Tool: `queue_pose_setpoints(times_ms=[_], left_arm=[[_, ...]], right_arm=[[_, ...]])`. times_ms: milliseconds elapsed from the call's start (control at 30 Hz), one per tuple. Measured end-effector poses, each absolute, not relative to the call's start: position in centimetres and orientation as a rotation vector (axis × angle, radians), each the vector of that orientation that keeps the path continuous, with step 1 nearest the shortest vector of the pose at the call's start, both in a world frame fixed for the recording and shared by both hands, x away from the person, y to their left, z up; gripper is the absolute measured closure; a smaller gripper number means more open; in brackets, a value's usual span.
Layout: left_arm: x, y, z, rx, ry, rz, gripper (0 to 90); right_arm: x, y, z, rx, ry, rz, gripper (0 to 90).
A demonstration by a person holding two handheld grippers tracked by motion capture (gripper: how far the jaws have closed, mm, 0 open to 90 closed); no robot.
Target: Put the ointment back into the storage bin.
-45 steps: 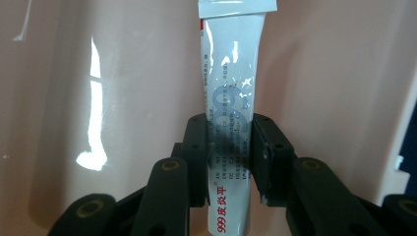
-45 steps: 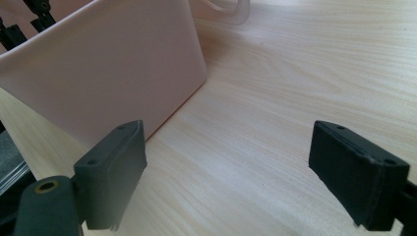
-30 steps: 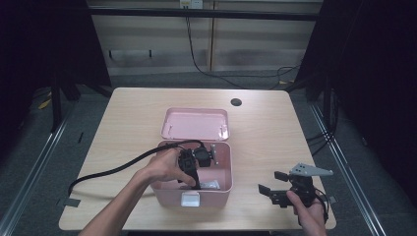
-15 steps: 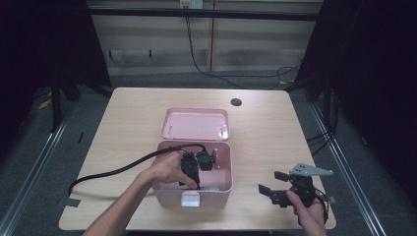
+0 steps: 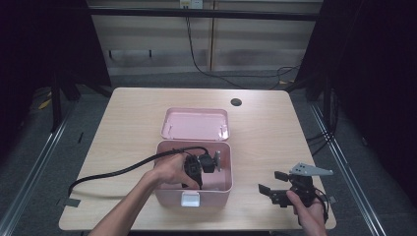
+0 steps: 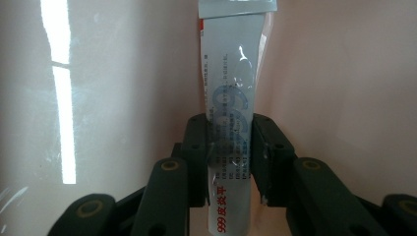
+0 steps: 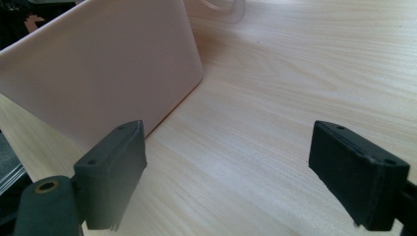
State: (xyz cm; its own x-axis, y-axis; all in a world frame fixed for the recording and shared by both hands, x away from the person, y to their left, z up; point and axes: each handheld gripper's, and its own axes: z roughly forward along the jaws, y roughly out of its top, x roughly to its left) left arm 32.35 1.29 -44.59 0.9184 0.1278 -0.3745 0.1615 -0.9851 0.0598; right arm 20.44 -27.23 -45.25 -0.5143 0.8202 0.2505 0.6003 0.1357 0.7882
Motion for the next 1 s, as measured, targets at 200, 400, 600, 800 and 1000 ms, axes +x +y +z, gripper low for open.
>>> queue_pose_setpoints(times_ms=[200, 400, 600, 800, 1000], left_arm=[[32.4, 1.2, -45.2, 3.006, 0.199, -0.585, 70.2], [32.3, 1.1, -45.4, 3.006, 0.202, -0.597, 70.2], [32.2, 1.1, -45.7, 3.008, 0.205, -0.607, 70.2], [32.2, 1.2, -46.1, 3.001, 0.202, -0.626, 70.1], [32.2, 1.2, -46.2, 3.011, 0.207, -0.628, 70.0]], right_arm=[[20.4, -27.2, -45.3, 1.398, 2.172, 1.318, 13.8], [20.4, -27.2, -45.3, 1.398, 2.175, 1.314, 13.9], [20.4, -27.2, -45.3, 1.399, 2.173, 1.314, 13.8], [20.4, -27.2, -45.3, 1.397, 2.173, 1.316, 13.8], [20.4, -27.2, -45.3, 1.399, 2.176, 1.315, 13.9]])
